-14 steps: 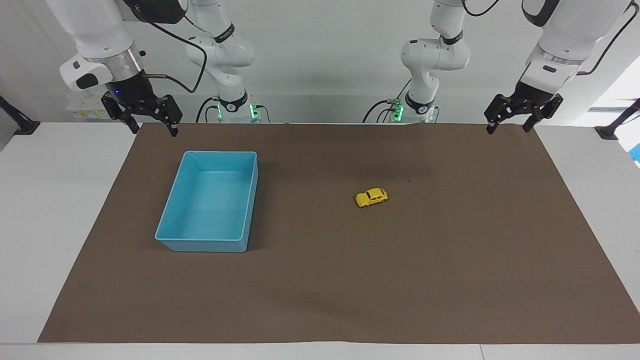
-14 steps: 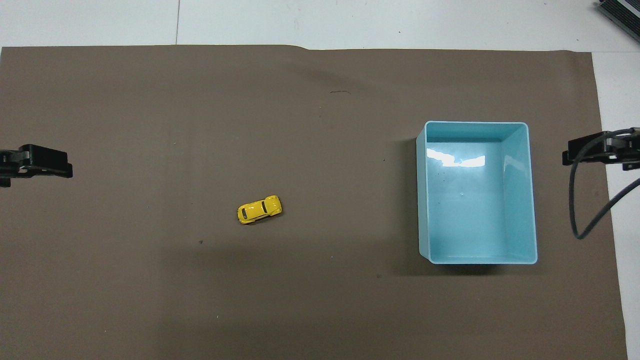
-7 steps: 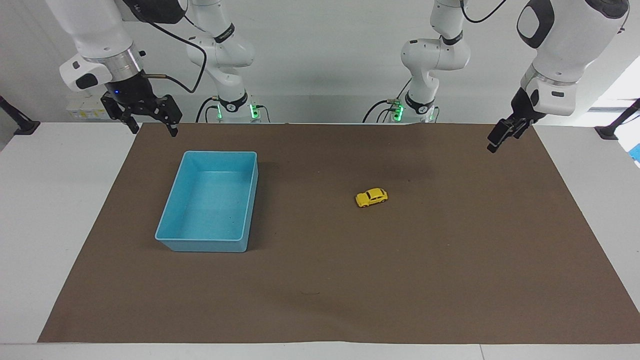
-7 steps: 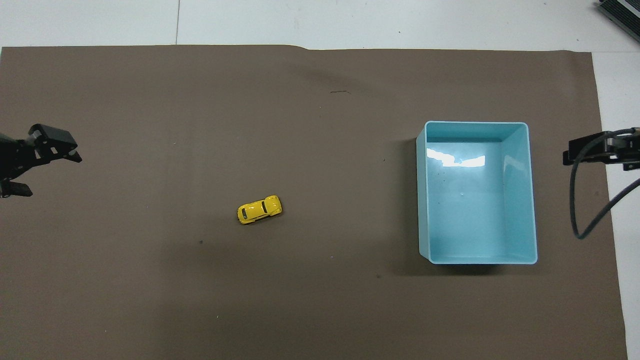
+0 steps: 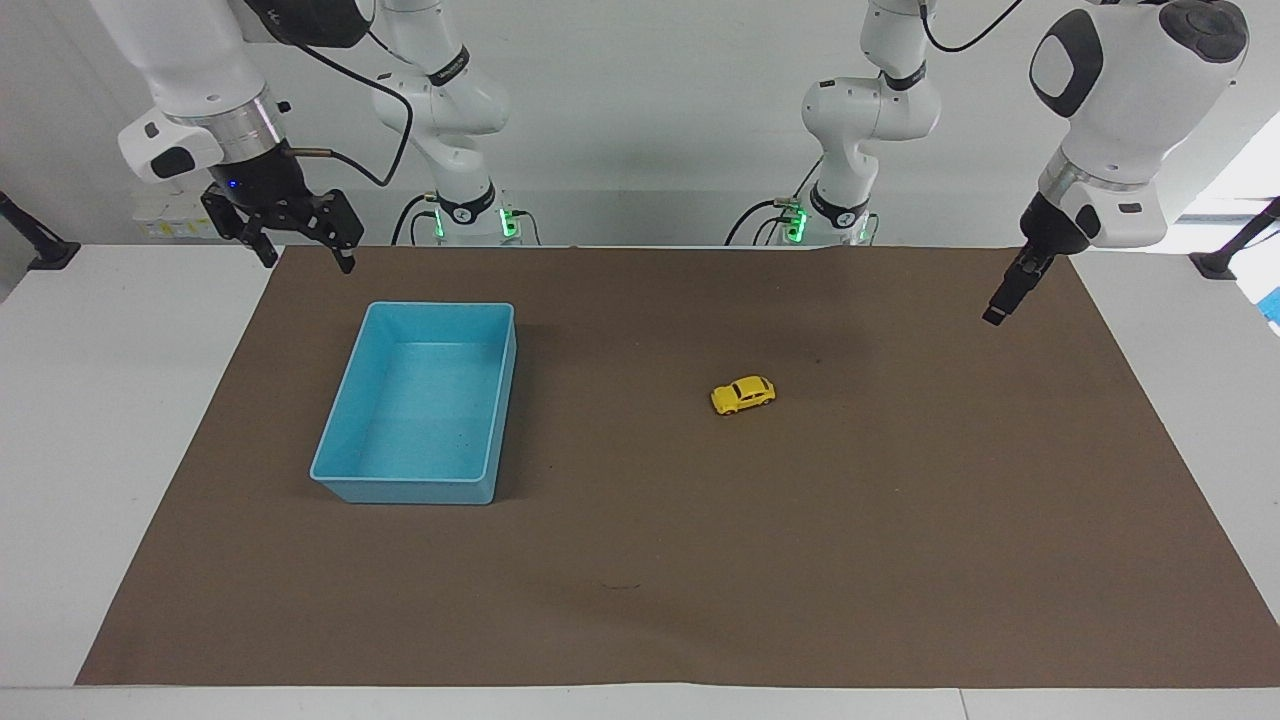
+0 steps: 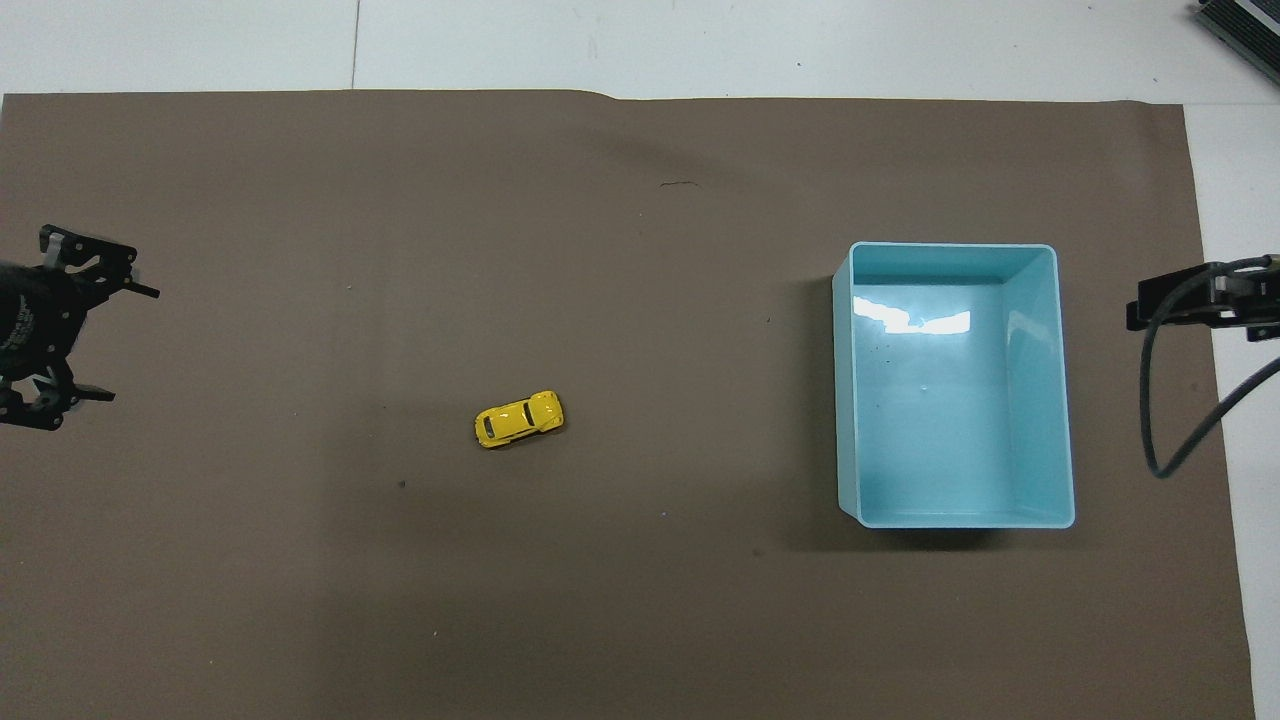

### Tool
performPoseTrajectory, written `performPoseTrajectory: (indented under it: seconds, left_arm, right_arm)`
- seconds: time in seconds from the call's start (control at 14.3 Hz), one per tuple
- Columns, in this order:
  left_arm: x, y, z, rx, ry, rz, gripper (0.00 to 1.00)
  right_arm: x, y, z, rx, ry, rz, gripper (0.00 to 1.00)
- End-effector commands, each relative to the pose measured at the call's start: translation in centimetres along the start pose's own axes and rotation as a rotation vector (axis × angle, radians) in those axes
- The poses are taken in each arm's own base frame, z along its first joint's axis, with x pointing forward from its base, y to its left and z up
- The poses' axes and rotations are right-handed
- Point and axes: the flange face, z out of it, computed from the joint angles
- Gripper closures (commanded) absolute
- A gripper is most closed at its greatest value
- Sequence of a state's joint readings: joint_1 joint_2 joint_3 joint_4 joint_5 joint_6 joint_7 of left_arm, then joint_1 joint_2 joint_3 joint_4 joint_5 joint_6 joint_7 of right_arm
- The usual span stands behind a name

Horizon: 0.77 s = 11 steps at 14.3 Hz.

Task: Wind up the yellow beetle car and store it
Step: 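Move the left gripper over and down onto the yellow beetle car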

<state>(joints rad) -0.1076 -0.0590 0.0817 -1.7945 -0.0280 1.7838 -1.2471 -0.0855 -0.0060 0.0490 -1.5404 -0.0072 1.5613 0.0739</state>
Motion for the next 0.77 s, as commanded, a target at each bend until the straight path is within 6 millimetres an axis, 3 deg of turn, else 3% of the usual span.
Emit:
performPoseTrajectory:
  seconds: [0.0, 0.14, 0.35, 0.7]
  left_arm:
    - [0.4, 0.8, 1.7, -0.023, -0.014, -0.232, 0.0]
    - [-0.3, 1.3, 2.4, -0.016, -0.017, -0.332, 0.0]
    - [-3.9, 2.8, 5.5, 0.019, -0.02, -0.401, 0.0]
    - [-8.4, 3.7, 8.7, -0.033, -0.03, -0.598, 0.0]
  right_arm:
    - [0.0, 0.3, -0.1, -0.002, 0.004, 0.018, 0.0]
    - [0.0, 0.3, -0.1, -0.001, 0.002, 0.018, 0.0]
    - [0.0, 0.3, -0.1, -0.002, 0.001, 0.018, 0.0]
    - [0.0, 0.2, -0.1, -0.002, 0.001, 0.017, 0.0]
